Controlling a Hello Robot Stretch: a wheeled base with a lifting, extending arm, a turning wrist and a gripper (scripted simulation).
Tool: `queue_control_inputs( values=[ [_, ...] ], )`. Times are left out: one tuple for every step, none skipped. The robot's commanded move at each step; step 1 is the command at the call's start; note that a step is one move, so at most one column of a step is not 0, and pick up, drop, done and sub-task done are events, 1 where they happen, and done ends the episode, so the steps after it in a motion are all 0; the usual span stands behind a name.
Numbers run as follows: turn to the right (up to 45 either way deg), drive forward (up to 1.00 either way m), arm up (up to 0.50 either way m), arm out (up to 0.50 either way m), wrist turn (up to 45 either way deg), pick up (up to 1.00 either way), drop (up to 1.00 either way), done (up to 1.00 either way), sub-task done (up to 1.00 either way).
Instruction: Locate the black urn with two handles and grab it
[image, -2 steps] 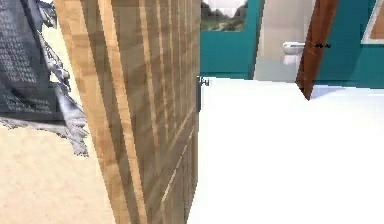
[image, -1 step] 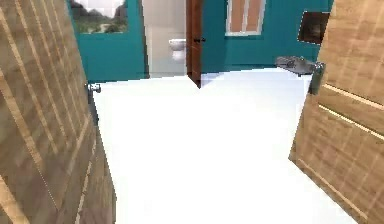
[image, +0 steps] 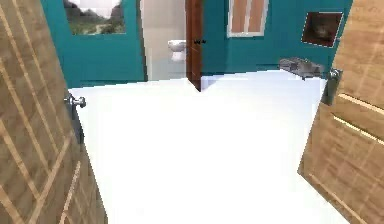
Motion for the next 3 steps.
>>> queue_control_inputs(
  values=[
    [45.0, 0.0, 0.0, 0.0, 0.0, 0.0, 0.0, 0.0, 0.0],
    [45.0, 0.0, 0.0, 0.0, 0.0, 0.0, 0.0, 0.0, 0.0],
    [3.0, 0.0, 0.0, 0.0, 0.0, 0.0, 0.0, 0.0, 0.0]
  ],
)
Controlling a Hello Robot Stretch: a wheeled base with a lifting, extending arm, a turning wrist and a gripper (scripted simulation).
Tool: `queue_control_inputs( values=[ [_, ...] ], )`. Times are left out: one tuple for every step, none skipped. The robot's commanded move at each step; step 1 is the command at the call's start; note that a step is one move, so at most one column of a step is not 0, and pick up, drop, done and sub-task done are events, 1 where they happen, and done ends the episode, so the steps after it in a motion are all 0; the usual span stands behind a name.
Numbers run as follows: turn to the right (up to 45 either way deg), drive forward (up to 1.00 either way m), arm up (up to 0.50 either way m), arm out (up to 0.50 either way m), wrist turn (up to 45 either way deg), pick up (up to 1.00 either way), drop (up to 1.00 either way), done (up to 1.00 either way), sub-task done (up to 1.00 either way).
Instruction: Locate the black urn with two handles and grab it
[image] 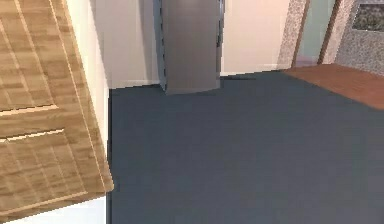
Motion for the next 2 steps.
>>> queue_control_inputs(
  values=[
    [0.0, 0.05, 0.0, 0.0, 0.0, 0.0, 0.0, 0.0, 0.0],
    [-45.0, 0.0, 0.0, 0.0, 0.0, 0.0, 0.0, 0.0, 0.0]
  ],
)
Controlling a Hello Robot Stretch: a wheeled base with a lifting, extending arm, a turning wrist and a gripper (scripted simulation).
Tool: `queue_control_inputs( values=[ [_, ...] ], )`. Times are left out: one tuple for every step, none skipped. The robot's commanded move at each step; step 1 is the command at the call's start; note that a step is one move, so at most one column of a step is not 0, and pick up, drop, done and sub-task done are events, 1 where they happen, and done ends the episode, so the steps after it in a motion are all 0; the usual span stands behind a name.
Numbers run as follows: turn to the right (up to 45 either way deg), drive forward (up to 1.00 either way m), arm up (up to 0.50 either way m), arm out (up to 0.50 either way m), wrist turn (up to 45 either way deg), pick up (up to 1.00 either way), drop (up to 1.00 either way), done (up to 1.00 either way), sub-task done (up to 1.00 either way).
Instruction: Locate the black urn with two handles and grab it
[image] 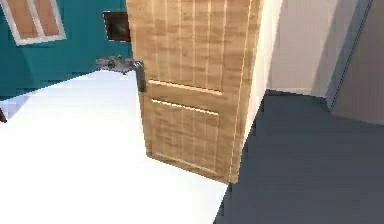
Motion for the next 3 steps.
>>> queue_control_inputs(
  values=[
    [-42.0, 0.0, 0.0, 0.0, 0.0, 0.0, 0.0, 0.0, 0.0],
    [0.0, 0.95, 0.0, 0.0, 0.0, 0.0, 0.0, 0.0, 0.0],
    [-45.0, 0.0, 0.0, 0.0, 0.0, 0.0, 0.0, 0.0, 0.0]
  ],
)
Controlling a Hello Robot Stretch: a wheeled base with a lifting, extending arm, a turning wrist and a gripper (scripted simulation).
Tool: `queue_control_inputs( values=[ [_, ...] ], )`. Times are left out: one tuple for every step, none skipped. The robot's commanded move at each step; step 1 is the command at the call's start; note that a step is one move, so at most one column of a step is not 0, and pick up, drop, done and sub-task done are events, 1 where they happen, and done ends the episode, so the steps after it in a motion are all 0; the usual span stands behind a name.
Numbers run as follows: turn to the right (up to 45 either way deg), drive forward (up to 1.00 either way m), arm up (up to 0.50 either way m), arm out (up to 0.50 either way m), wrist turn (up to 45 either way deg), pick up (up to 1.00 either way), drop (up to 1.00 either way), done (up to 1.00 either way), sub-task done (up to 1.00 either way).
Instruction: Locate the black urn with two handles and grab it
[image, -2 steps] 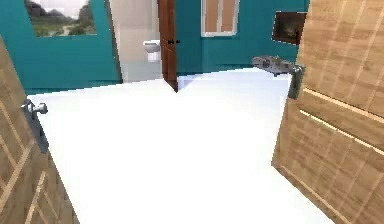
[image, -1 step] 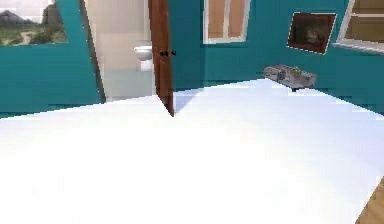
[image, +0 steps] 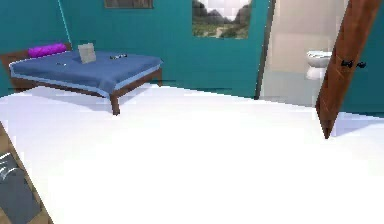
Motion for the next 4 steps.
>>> queue_control_inputs(
  values=[
    [0.0, 0.9, 0.0, 0.0, 0.0, 0.0, 0.0, 0.0, 0.0],
    [-45.0, 0.0, 0.0, 0.0, 0.0, 0.0, 0.0, 0.0, 0.0],
    [-18.0, 0.0, 0.0, 0.0, 0.0, 0.0, 0.0, 0.0, 0.0],
    [0.0, 0.85, 0.0, 0.0, 0.0, 0.0, 0.0, 0.0, 0.0]
  ],
)
